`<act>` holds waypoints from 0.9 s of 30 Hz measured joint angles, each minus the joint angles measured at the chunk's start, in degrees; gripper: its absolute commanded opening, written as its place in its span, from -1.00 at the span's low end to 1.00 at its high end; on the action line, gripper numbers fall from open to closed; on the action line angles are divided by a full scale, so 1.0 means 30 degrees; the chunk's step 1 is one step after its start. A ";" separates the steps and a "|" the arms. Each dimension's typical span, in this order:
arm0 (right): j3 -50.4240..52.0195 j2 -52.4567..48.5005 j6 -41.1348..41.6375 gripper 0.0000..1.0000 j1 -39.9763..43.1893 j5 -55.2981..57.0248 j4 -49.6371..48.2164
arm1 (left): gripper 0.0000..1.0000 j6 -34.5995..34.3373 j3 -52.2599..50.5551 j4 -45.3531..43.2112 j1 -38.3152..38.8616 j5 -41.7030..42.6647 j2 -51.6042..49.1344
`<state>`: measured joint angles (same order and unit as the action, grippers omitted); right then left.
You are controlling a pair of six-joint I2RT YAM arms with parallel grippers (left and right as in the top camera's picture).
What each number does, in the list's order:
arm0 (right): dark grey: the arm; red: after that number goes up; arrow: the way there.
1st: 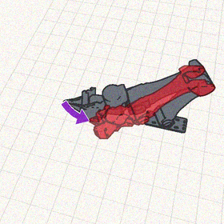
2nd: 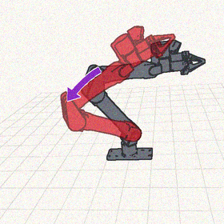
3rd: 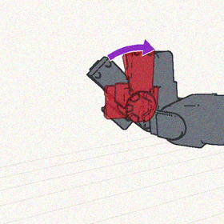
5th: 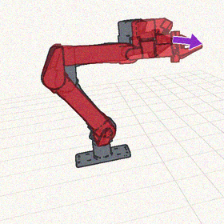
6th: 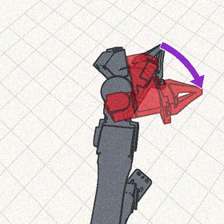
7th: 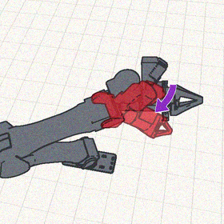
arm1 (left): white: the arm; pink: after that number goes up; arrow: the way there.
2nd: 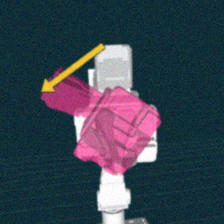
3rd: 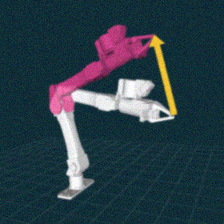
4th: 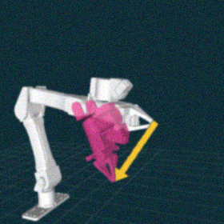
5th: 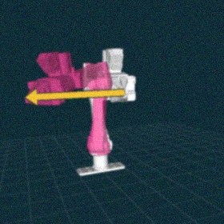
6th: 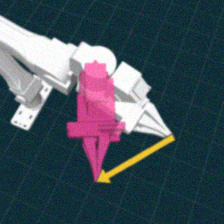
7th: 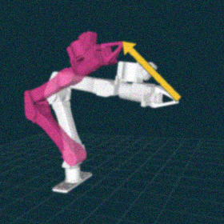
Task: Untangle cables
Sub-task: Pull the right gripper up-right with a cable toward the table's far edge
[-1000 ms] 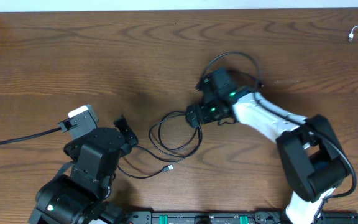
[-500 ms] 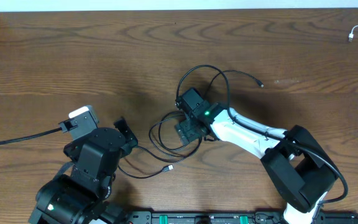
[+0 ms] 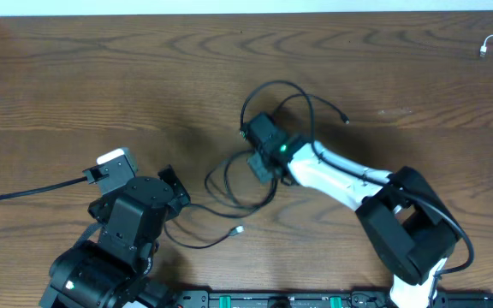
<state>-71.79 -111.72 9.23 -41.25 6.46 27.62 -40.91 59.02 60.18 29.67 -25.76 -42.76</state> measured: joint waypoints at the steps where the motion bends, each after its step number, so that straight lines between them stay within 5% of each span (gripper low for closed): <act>1: -0.0743 0.0007 -0.0379 -0.98 0.0423 0.0321 0.0474 | 0.95 0.0000 0.0000 0.0007 0.0000 0.0007 0.0000; 13: -0.8058 0.1370 -0.3810 -0.98 0.6025 0.2317 0.0182 | 0.95 0.0000 0.0000 0.0007 0.0000 0.0044 0.0000; 27: -0.9508 0.1370 -0.9632 -0.98 1.1147 0.3883 -0.9777 | 0.95 0.0000 0.0000 0.0000 0.0000 0.0044 0.0000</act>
<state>-100.31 -107.61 -19.66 -7.81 18.11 -1.72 -40.91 59.02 60.18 29.67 -25.63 -42.76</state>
